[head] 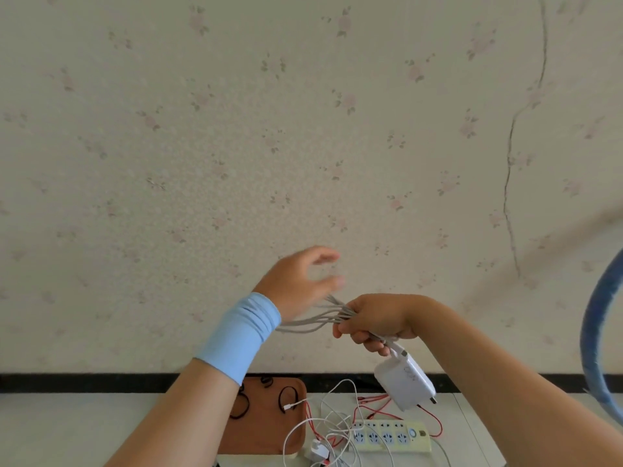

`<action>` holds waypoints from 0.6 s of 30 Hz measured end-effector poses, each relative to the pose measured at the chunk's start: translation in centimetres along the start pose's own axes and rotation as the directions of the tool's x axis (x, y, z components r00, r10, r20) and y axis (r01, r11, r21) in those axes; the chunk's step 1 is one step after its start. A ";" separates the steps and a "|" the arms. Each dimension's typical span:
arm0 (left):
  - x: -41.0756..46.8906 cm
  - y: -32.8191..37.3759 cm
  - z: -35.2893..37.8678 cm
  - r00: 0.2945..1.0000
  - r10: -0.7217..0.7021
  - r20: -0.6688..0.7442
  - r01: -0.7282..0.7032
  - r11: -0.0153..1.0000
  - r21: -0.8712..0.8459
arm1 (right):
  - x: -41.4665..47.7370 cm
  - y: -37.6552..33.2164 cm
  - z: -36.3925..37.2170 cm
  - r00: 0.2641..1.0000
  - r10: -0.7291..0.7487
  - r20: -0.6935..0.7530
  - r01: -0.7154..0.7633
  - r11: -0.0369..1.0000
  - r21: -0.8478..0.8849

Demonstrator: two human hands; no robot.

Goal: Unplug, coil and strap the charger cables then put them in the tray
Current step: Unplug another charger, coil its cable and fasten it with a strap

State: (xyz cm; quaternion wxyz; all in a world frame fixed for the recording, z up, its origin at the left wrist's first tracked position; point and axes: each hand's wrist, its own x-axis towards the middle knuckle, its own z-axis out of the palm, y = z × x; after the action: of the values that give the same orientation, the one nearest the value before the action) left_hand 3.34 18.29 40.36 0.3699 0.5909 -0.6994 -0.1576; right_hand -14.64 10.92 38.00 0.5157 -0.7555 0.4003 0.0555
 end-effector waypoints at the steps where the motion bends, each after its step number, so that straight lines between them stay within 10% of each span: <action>1: -0.1 0.0 0.6 0.986 -0.043 0.162 0.029 0.996 0.083 | -0.1 -0.3 0.2 1.000 -0.004 0.006 0.004 1.000 -0.019; 6: 0.2 -1.9 1.9 0.857 -0.298 0.421 0.165 0.932 0.324 | -0.2 -0.4 0.0 0.991 -0.091 -0.093 0.085 0.994 -0.069; 18: 0.6 -2.0 0.0 0.840 -0.336 0.426 0.472 0.840 -0.266 | -0.5 -0.9 -1.1 0.943 -0.209 -0.257 0.221 0.975 0.017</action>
State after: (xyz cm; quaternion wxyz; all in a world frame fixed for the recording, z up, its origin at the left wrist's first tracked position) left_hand 4.76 17.21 39.25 0.2937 0.6094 -0.5708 -0.4653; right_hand -14.71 10.41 39.42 0.4801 -0.7836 0.3794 -0.1074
